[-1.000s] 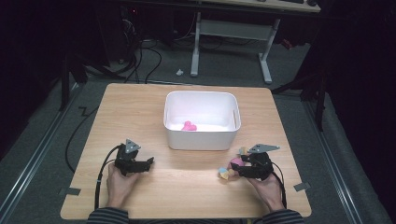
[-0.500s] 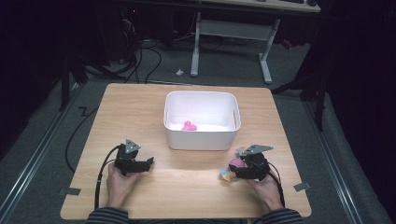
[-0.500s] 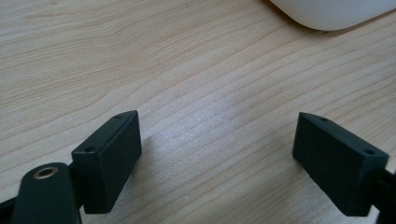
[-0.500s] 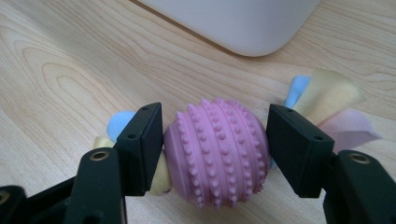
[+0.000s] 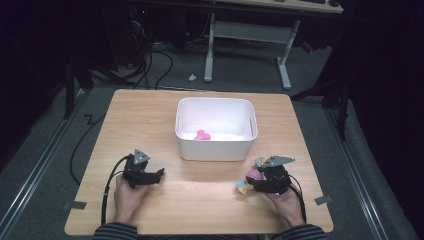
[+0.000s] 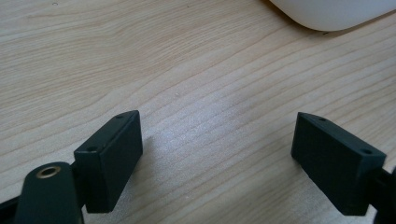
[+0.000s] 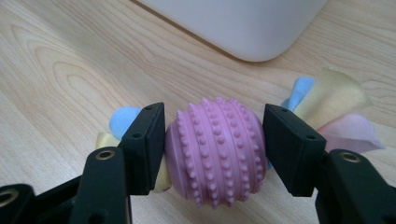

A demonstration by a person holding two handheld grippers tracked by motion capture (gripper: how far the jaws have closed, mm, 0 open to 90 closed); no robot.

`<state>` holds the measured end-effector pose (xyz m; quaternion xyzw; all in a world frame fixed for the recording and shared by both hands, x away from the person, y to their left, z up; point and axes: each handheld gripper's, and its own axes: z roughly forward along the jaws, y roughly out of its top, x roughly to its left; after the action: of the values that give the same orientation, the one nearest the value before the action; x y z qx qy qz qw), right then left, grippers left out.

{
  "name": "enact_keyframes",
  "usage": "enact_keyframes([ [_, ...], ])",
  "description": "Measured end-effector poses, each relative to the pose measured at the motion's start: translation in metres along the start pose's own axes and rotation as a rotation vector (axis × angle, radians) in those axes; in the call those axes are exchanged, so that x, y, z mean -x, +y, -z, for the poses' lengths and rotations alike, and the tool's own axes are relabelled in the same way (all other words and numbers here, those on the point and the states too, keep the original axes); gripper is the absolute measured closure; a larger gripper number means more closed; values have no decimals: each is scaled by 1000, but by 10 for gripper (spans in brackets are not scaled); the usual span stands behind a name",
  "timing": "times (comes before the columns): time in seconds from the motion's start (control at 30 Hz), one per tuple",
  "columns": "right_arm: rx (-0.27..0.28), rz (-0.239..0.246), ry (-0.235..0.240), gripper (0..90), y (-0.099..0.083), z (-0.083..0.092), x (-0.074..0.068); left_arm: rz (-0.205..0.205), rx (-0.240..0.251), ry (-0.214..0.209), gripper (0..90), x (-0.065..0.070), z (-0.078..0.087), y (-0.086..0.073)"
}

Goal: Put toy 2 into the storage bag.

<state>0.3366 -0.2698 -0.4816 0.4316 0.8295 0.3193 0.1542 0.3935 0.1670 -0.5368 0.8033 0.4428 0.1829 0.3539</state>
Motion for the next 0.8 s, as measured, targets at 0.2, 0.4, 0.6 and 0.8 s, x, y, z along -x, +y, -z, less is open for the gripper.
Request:
enact_keyframes([
  [0.2, 30, 4, -14, 414, 5, 15, 1, 0, 0, 0, 168, 0, 0, 0],
  [0.4, 52, 4, -18, 413, 10, 28, 3, 1, 1, 1, 170, 0, 0, 0],
  [0.6, 61, 9, -27, 412, 17, 41, 5, 1, 1, 1, 171, 0, 0, 0],
  [0.8, 84, 6, -17, 411, 26, 51, 7, 1, 1, 1, 172, 0, 0, 0],
])
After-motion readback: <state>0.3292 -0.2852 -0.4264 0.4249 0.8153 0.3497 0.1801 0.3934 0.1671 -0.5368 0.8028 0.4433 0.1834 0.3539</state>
